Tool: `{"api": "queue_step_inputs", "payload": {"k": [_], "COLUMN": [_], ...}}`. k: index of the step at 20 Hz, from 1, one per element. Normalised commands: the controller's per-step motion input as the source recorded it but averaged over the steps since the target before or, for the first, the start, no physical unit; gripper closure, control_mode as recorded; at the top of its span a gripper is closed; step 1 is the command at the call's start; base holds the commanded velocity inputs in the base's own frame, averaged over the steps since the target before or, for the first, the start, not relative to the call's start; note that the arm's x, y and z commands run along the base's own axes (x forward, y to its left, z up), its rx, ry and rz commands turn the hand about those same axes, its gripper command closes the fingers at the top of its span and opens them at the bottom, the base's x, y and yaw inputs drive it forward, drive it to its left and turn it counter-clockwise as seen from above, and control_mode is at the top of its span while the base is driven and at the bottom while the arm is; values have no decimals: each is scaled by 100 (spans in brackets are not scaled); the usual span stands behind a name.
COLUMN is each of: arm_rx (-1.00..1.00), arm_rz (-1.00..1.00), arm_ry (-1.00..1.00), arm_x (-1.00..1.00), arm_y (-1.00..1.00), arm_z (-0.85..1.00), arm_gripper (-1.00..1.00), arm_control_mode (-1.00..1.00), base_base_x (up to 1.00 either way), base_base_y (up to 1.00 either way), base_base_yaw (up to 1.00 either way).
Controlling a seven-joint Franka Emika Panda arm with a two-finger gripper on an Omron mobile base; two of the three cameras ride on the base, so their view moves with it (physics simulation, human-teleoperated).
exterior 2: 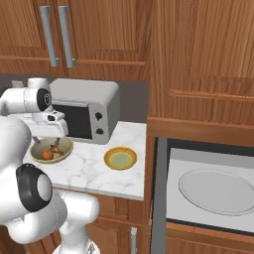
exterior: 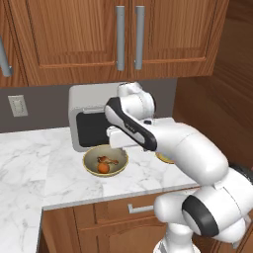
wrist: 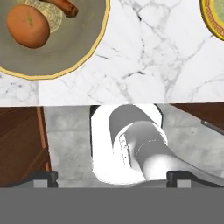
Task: Remove the tangerine from the bowl and place it on the small plate. Then place the bowl with only the chicken drumstick in the microwave, close the door, and press the start button to microwave the chicken drumstick.
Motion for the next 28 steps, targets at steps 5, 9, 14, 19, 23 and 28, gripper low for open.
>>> {"api": "queue_step_inputs", "payload": {"k": [5,9,14,19,23,28], "arm_rx": [0,-1,0,-5,-4,0], "arm_rz": [0,0,0,0,0,0], "arm_ry": [-5,5,9,13,10,1], "arm_x": [-8,9,4,0,0,0], "arm_y": [16,17,0,28,21,17], "arm_z": [-42,-22,-19,-27,-28,-23], "arm_gripper": [-100,-100,-100,-100,-100,-100], "arm_control_mode": [-100,-100,-100,-100,-100,-100], "base_base_x": [0,0,0,0,0,0], "base_base_y": [0,0,0,0,0,0], "base_base_yaw": [0,0,0,0,0,0]}}
